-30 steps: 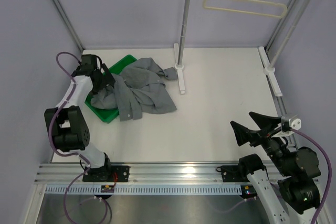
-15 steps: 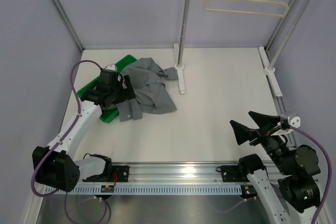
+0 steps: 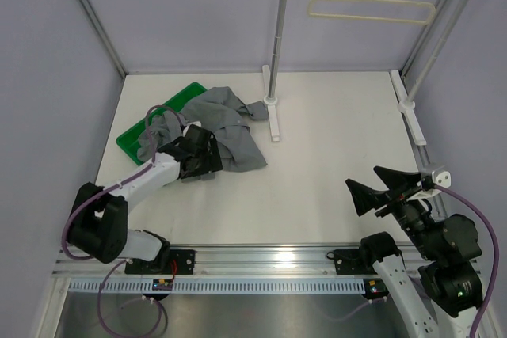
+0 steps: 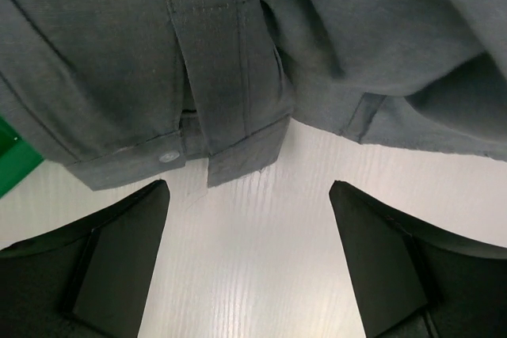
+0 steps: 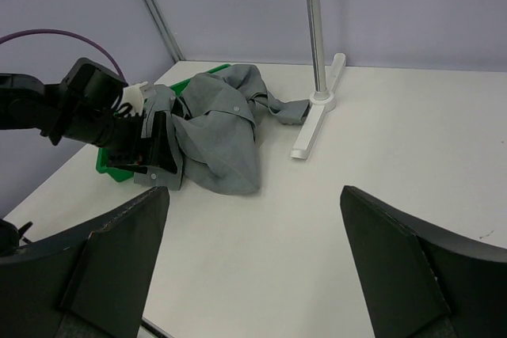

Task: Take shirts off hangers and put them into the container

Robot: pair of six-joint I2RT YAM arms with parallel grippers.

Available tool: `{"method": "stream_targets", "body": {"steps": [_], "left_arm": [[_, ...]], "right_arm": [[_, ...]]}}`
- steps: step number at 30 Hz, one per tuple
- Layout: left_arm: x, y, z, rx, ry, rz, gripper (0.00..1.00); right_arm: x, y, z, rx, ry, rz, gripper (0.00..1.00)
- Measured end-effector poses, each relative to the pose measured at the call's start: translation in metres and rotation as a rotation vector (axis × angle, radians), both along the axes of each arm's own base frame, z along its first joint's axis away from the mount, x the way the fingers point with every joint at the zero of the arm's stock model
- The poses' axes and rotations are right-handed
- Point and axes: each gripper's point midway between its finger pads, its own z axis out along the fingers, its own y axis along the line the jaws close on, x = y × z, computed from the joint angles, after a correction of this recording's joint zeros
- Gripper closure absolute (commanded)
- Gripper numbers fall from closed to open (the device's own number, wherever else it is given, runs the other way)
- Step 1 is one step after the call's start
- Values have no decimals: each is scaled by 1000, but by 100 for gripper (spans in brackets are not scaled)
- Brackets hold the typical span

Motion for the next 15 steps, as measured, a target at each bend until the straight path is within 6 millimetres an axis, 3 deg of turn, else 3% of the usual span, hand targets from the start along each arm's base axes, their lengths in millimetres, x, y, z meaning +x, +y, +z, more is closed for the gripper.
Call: {"method": "stream_targets", "body": {"steps": [4, 8, 15], "left_arm": [[4, 0, -21, 30, 42, 10, 24], [6, -1, -35, 41, 67, 15, 45], [11, 0, -38, 57, 67, 20, 95]], "right_arm": [[0, 0, 0, 0, 1, 0, 0], [0, 0, 0, 0, 1, 0, 0], [0, 0, 0, 0, 1, 0, 0]]}}
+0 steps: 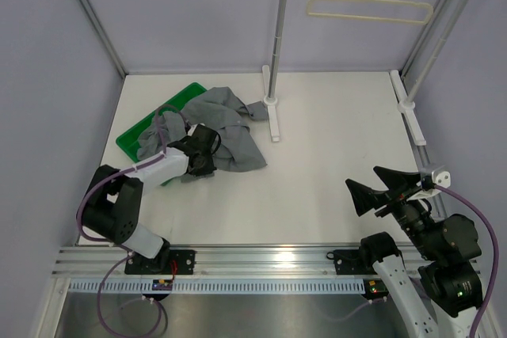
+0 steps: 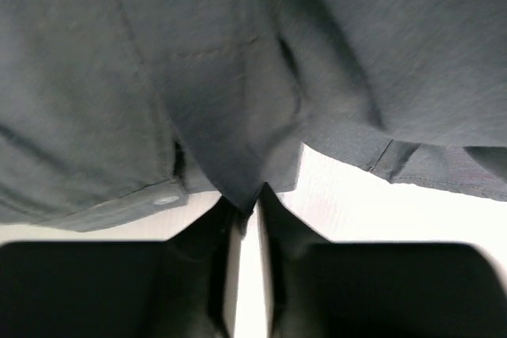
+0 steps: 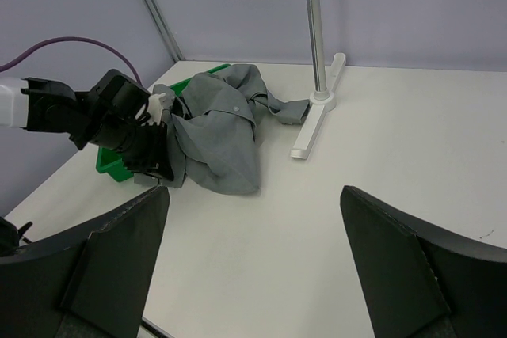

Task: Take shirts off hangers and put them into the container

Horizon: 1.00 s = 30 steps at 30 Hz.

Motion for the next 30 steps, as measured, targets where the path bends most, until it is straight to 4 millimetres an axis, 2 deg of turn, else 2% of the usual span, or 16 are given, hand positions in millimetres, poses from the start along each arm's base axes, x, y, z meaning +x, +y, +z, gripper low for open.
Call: {"method": "stream_targets", "body": {"steps": [1, 5, 8, 10, 13, 15, 17, 20, 22, 24, 27, 30], "left_arm": [[2, 0, 1, 4, -2, 1, 99], [9, 4, 11, 37, -21, 8, 100], [16, 11, 29, 81, -45, 11, 100], [22, 16, 49, 111, -81, 14, 100], [44, 32, 101, 144, -197, 45, 100], [62, 50, 137, 143, -274, 94, 100], [79, 77, 165, 155, -333, 163, 100], [99, 113, 184, 185, -364, 238, 100], [112, 126, 178, 206, -346, 259, 100], [119, 132, 155, 223, -289, 254, 100], [121, 131, 102, 218, -162, 229, 100], [108, 127, 50, 193, -22, 202, 97]], "right_arm": [[0, 0, 0, 0, 0, 0, 1], [0, 0, 0, 0, 0, -1, 0], [0, 0, 0, 0, 0, -1, 1], [0, 0, 0, 0, 0, -1, 1], [0, 0, 0, 0, 0, 0, 0], [0, 0, 0, 0, 0, 0, 0], [0, 0, 0, 0, 0, 0, 1], [0, 0, -1, 0, 2, 0, 1], [0, 0, -2, 0, 2, 0, 0], [0, 0, -2, 1, 1, -1, 1], [0, 0, -2, 0, 1, -3, 1], [1, -1, -2, 1, 1, -8, 1]]}}
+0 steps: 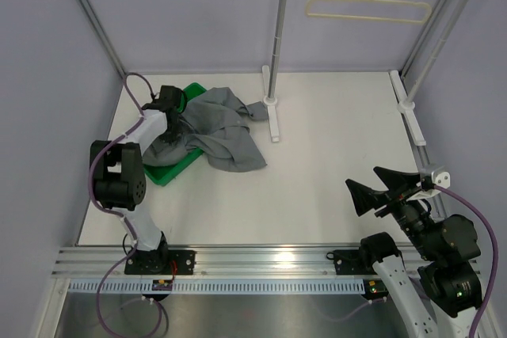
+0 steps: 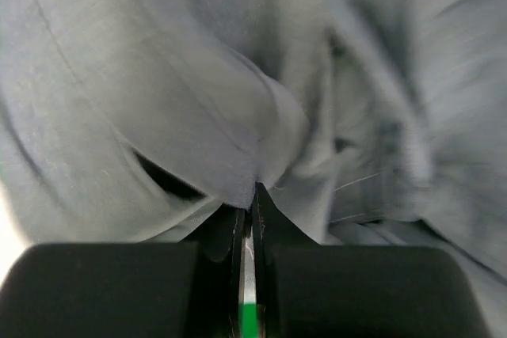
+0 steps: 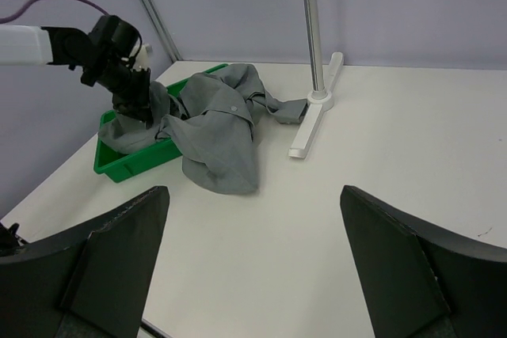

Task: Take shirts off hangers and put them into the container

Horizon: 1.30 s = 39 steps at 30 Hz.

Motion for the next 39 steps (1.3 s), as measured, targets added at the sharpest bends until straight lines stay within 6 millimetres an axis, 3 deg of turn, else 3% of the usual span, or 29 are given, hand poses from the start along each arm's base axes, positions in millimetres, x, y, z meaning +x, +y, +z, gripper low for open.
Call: {"method": "stream_targets", "body": {"steps": [3, 6, 11, 14, 20, 25, 29, 33, 39], "left_arm": [[-6, -5, -33, -33, 88, -8, 89], [-8, -8, -42, -51, 113, -15, 77], [-9, -13, -17, -81, 65, -29, 28], [-10, -15, 15, -98, -8, -39, 18], [-16, -41, 86, -123, -179, -111, 9], [-30, -106, 108, -167, -236, -250, 4], [-49, -165, 95, -236, -227, -345, 2], [-65, -209, 74, -264, -180, -390, 1], [-70, -250, 31, -283, -118, -369, 1]], "right_arm": [[0, 0, 0, 0, -1, -1, 1], [-1, -1, 1, 2, -7, -5, 1], [-3, -2, 2, 5, -16, -8, 0], [-3, -2, 2, 5, -15, -7, 0], [-3, -2, 1, 5, -15, -7, 0], [-2, -2, 1, 5, -14, -7, 1], [-2, -2, 0, 5, -11, -7, 0], [-1, -2, -1, 5, -7, -7, 0], [-2, -2, -2, 6, -10, -7, 0]]}}
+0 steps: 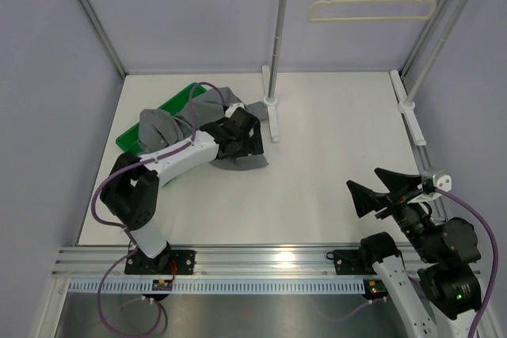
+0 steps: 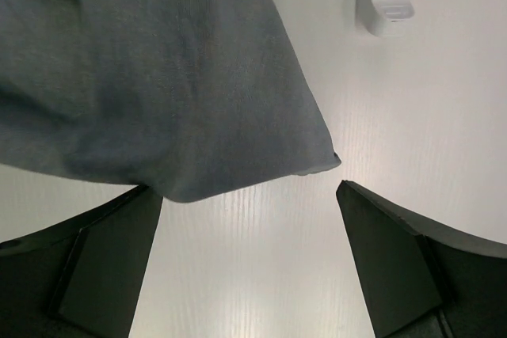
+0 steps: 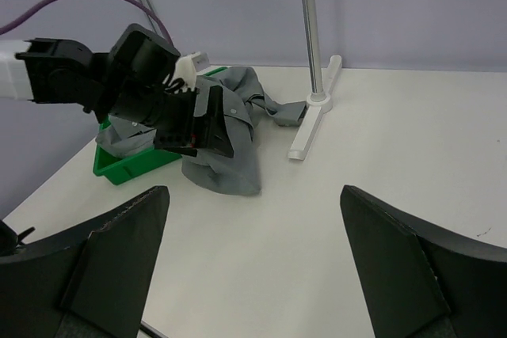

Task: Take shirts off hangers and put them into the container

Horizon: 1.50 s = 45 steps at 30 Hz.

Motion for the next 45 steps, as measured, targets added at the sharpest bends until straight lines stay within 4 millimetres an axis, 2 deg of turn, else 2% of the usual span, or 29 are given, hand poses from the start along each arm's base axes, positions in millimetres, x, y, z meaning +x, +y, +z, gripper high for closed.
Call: {"method": "stream_targets", "body": {"steps": [5, 9, 10, 12, 13, 16, 17, 20, 24, 27, 30, 32, 34, 36, 39, 42, 45], "left_arm": [[3, -5, -37, 21, 64, 50, 3], [7, -3, -53, 49, 81, 86, 15], [10, -3, -55, 54, 78, 96, 26], [17, -3, -54, 60, 65, 117, 41], [21, -2, -52, 64, 55, 125, 61], [31, 1, -46, 63, 34, 146, 98], [35, 6, -44, 70, 27, 153, 100], [40, 20, -38, 101, 15, 165, 100], [42, 48, -14, 179, -15, 174, 100], [53, 82, 39, 261, -116, 188, 95], [67, 125, 90, 334, -219, 245, 92], [74, 163, 114, 392, -261, 307, 91], [76, 196, 124, 463, -268, 351, 86], [78, 228, 124, 536, -256, 386, 80], [75, 252, 107, 604, -207, 394, 71], [75, 266, 78, 640, -144, 396, 71], [82, 273, 36, 669, -51, 378, 72]], "right_arm": [[-1, 0, 0, 3, -5, 1, 1], [-1, 0, -2, 6, 0, 2, 1], [-1, 0, -3, 7, 1, 2, 0], [-1, 0, -2, 8, 0, 2, 0], [-2, 0, -2, 8, -1, 2, 1], [-2, 0, -2, 9, -4, 2, 0], [-2, 0, -2, 9, -5, 2, 0], [-2, 0, -2, 9, -6, 2, 1], [-2, 0, -2, 9, -6, 2, 0], [-3, 0, -2, 9, -6, 2, 0], [-3, 0, -2, 9, -6, 2, 0], [-3, 0, -2, 9, -6, 2, 1], [-3, 0, -2, 9, -6, 3, 0], [-3, 0, -2, 9, -6, 3, 1], [-3, 0, -2, 10, -6, 4, 1], [-3, 1, -2, 9, -6, 8, 1], [-3, 1, -2, 9, -5, 10, 0]]}}
